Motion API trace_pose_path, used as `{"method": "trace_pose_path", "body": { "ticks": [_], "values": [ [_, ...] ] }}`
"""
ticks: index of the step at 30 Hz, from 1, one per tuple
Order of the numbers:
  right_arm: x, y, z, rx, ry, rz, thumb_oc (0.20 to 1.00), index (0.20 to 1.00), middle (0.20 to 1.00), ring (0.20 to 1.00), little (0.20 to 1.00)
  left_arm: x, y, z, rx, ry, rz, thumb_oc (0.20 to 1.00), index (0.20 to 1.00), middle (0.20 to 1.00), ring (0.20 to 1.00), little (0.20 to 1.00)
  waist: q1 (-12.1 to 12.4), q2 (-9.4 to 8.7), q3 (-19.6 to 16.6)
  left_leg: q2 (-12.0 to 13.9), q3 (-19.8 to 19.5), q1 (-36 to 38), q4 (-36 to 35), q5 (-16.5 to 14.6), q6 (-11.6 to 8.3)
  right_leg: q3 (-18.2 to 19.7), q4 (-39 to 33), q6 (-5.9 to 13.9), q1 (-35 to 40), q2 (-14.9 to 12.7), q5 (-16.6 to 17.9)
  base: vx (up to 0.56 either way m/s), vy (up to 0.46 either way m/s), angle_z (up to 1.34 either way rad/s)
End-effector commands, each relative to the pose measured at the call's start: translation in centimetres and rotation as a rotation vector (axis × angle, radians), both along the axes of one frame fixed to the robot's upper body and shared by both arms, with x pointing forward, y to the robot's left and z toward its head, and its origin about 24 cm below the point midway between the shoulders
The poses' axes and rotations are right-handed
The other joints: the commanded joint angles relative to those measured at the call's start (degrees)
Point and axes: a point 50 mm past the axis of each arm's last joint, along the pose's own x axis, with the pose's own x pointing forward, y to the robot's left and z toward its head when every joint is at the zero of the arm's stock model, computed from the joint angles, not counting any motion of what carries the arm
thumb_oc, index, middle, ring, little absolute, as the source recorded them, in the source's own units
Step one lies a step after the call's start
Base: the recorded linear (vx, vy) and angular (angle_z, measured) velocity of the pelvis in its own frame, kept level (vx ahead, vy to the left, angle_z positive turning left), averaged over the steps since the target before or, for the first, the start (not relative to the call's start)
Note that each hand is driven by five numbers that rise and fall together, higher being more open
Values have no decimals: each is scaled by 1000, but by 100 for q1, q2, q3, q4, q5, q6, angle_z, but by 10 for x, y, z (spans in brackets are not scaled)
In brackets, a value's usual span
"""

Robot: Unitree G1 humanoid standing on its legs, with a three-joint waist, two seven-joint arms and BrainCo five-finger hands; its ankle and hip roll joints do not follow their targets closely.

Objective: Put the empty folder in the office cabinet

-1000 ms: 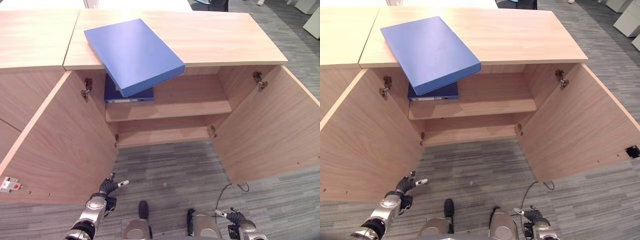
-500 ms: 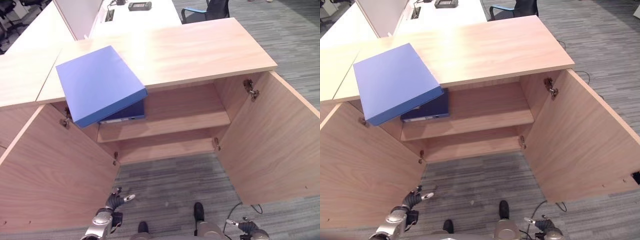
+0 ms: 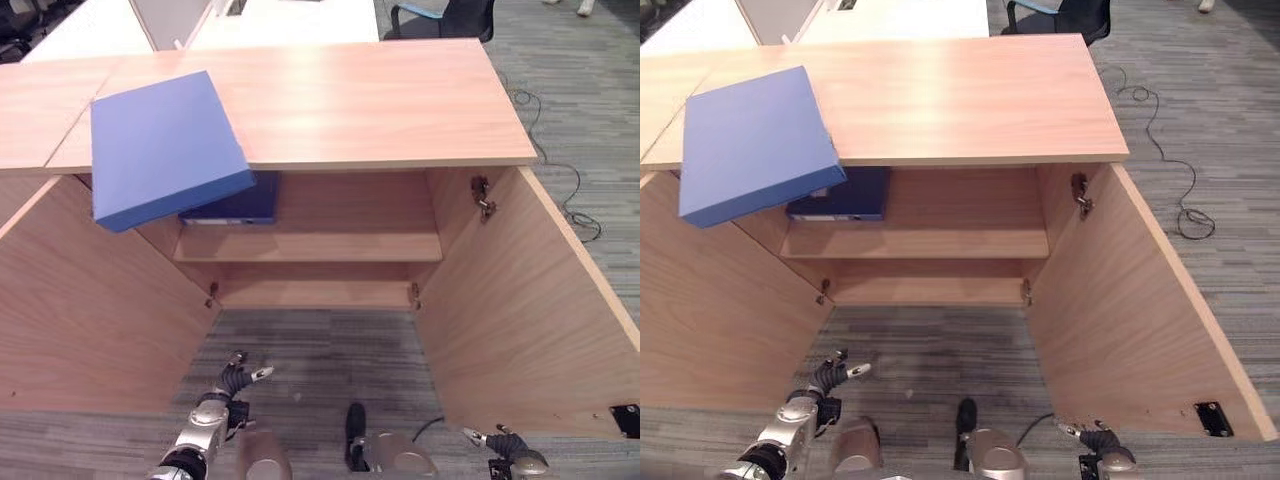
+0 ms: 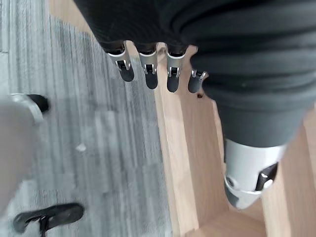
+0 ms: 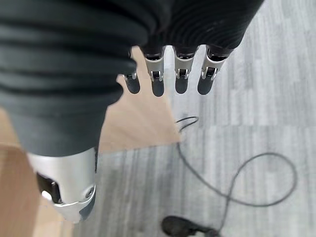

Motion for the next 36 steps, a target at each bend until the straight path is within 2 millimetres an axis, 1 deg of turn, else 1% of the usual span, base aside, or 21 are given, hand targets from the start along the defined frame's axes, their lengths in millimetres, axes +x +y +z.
{"method": "trace_pose_path", "body": {
  "ticks": [1,3,4,5,6,8,10,11,15,16,21,23,26,27,28,29,31,32,33,34,36],
  "values": [
    [-6,-9,2,-22,-6,-43,1000,1000,1000,1000,1000,25,8,21,30,-111,-16,1000,1000,1000,1000,1000,50,69,112,-242,206,145,-496,-927,365,344,193,934,440,-571,-653,154,69,18],
    [-3,-8,3,-26,-11,-39,1000,1000,1000,1000,1000,22,9,19,36,-99,-17,1000,1000,1000,1000,1000,136,88,107,-322,214,14,-827,-838,355,391,138,971,548,-553,-712,171,94,20],
    [-4,-7,2,-23,-6,-34,1000,1000,1000,1000,1000,18,10,16,39,-85,-13,1000,1000,1000,1000,1000,184,154,79,-376,170,51,-1113,-796,366,416,126,999,618,-500,-756,199,128,-9],
    [-4,-5,1,-21,-3,-19,1000,1000,1000,1000,1000,15,11,14,37,-76,-9,1000,1000,1000,1000,1000,203,175,41,-408,120,226,-1384,-816,363,468,115,1013,675,-459,-786,188,124,-20],
    [-4,-3,0,-16,-3,-12,1000,1000,1000,1000,1000,14,11,14,40,-74,-12,1000,1000,1000,1000,1000,215,164,26,-420,75,289,-1379,-789,350,477,110,1028,724,-467,-802,173,114,-47],
    [-5,1,-2,-7,5,-2,1000,1000,1000,1000,1000,11,13,12,40,-64,-9,1000,1000,1000,1000,1000,198,170,-50,-469,53,510,-1598,-846,384,522,90,1063,785,-493,-796,169,117,-43],
    [-5,5,-3,0,7,5,1000,1000,1000,1000,1000,8,13,11,43,-57,-12,1000,1000,1000,1000,1000,212,156,-114,-534,90,697,-1764,-872,427,547,65,1111,821,-544,-753,176,146,-2],
    [-3,9,-4,13,6,13,1000,1000,1000,1000,1000,7,15,11,48,-54,-15,1000,1000,1000,1000,1000,223,135,-179,-608,174,847,-1910,-912,486,576,10,1187,843,-628,-698,134,128,0],
    [0,12,-5,16,4,25,1000,1000,1000,1000,1000,7,15,10,51,-54,-16,1000,1000,1000,1000,1000,245,108,-223,-684,240,978,-2026,-971,551,631,-31,1275,841,-711,-628,92,129,-6],
    [2,14,-5,19,6,30,1000,1000,1000,1000,1000,8,16,12,56,-61,-21,1000,1000,1000,1000,1000,270,92,-265,-759,285,1049,-2110,-1030,619,658,-64,1354,817,-793,-564,72,151,-3],
    [8,21,-6,35,-5,42,1000,1000,1000,1000,1000,7,21,12,74,-56,-22,1000,1000,1000,1000,1000,311,25,-346,-925,449,1184,-2303,-1146,768,715,-62,1561,724,-993,-397,75,177,-7],
    [9,22,-6,38,-5,44,1000,1000,1000,1000,1000,7,22,13,74,-57,-20,1000,1000,1000,1000,1000,321,14,-358,-950,470,1195,-2324,-1159,790,723,-39,1586,692,-1012,-392,30,100,-7],
    [14,30,-6,59,-22,53,1000,1000,1000,1000,1000,10,26,17,89,-68,-22,1000,1000,1000,1000,1000,350,-30,-337,-1036,581,1287,-2403,-1261,930,790,465,1730,433,-1064,-329,48,191,-13],
    [16,33,-7,70,-25,56,1000,1000,1000,1000,1000,11,28,18,91,-72,-16,1000,1000,1000,1000,1000,330,-42,-323,-1090,609,1396,-2472,-1294,983,813,792,1834,243,-1087,-61,64,157,-13],
    [18,34,-7,73,-29,63,1000,1000,1000,1000,1000,11,29,18,92,-74,-9,1000,1000,1000,1000,1000,307,-32,-297,-1086,638,1453,-2485,-1297,1002,805,957,1903,130,-1108,143,60,138,-13],
    [19,35,-7,76,-31,65,1000,1000,1000,1000,1000,12,29,19,90,-79,-6,1000,1000,1000,1000,1000,303,0,-283,-1072,654,1470,-2490,-1294,1023,812,1109,1906,43,-1093,211,24,105,-4],
    [19,37,-7,83,-35,65,1000,1000,1000,1000,1000,12,29,19,87,-77,-5,1000,1000,1000,1000,1000,268,75,-273,-1070,641,1539,-2521,-1342,1058,798,1288,1872,-114,-994,138,57,107,-17],
    [18,37,-7,83,-34,64,1000,1000,1000,1000,1000,13,29,19,85,-78,-5,1000,1000,1000,1000,1000,241,84,-287,-1092,638,1606,-2549,-1389,1046,737,1140,1818,-158,-957,43,116,48,-9],
    [16,37,-8,84,-30,62,1000,1000,1000,1000,1000,13,30,19,90,-79,-8,1000,1000,1000,1000,1000,222,71,-305,-1110,623,1650,-2565,-1431,1026,636,776,1758,-125,-984,12,135,-9,3],
    [13,34,-8,69,-13,65,1000,1000,1000,1000,1000,9,36,16,112,-50,18,1000,1000,1000,1000,1000,213,62,-300,-1112,615,1663,-2547,-1467,1009,562,533,1724,-121,-1052,43,110,-37,2],
    [9,34,-10,77,-2,66,1000,1000,1000,1000,1000,13,29,18,95,-70,-16,1000,1000,1000,1000,1000,187,17,-348,-1183,552,1700,-2526,-1495,1000,663,74,1694,31,-1088,100,94,-13,0]
  ]
}}
